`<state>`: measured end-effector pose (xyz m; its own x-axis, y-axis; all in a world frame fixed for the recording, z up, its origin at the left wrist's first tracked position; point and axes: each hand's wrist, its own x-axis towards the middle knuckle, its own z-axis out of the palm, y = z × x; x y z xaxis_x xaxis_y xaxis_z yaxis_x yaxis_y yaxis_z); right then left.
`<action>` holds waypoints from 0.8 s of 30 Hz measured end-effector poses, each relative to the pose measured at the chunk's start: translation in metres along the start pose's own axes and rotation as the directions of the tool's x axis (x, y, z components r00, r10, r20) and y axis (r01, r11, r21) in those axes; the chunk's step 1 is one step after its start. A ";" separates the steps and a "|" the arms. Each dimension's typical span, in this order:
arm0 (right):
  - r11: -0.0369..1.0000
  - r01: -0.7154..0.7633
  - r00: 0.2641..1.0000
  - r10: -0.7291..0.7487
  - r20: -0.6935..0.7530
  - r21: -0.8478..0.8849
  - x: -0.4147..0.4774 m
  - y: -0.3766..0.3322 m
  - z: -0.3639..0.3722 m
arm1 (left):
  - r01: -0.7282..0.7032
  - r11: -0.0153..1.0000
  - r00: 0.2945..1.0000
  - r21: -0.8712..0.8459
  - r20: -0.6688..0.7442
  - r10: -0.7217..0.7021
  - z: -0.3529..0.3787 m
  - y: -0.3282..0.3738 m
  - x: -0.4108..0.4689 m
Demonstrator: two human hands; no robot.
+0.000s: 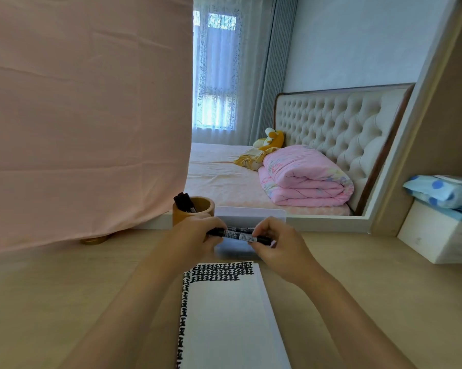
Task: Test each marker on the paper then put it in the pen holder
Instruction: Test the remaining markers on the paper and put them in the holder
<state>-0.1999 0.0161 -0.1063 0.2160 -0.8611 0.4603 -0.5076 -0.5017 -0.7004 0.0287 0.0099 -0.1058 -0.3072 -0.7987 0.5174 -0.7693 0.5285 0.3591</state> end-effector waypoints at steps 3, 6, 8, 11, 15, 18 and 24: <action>0.989 0.015 0.995 0.000 0.103 -0.147 -0.010 -0.001 0.006 | 0.021 1.000 0.999 0.007 0.048 -0.021 0.004 0.007 -0.011; 0.938 0.089 0.986 -0.037 0.160 -0.334 -0.015 0.000 0.014 | 0.016 1.000 0.999 -0.008 0.035 -0.016 0.009 0.012 -0.017; 0.933 0.118 0.978 -0.049 0.205 -0.340 -0.016 0.001 0.017 | -0.008 1.000 1.000 -0.020 0.021 0.008 0.012 0.012 -0.020; 0.899 0.206 0.948 -0.086 0.306 -0.387 -0.018 0.004 0.020 | -0.052 0.998 0.998 -0.021 0.022 0.053 0.013 0.010 -0.023; 0.904 0.193 0.949 -0.075 0.305 -0.380 -0.017 0.009 0.023 | -0.097 0.995 0.995 -0.009 0.020 0.097 0.016 0.007 -0.023; 0.885 0.229 0.949 -0.109 0.297 -0.405 -0.015 0.012 0.025 | -0.068 0.998 0.994 -0.012 0.082 0.068 0.021 0.003 -0.023; 0.759 0.415 0.910 -0.355 0.215 -0.501 -0.013 0.015 0.024 | 0.123 0.984 0.979 -0.126 0.179 -0.099 0.026 0.005 -0.024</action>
<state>-0.1904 0.0181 -0.1358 0.5563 -0.6229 0.5500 -0.7138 -0.6971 -0.0675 0.0179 0.0248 -0.1364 -0.3247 -0.8858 0.3314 -0.7243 0.4582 0.5151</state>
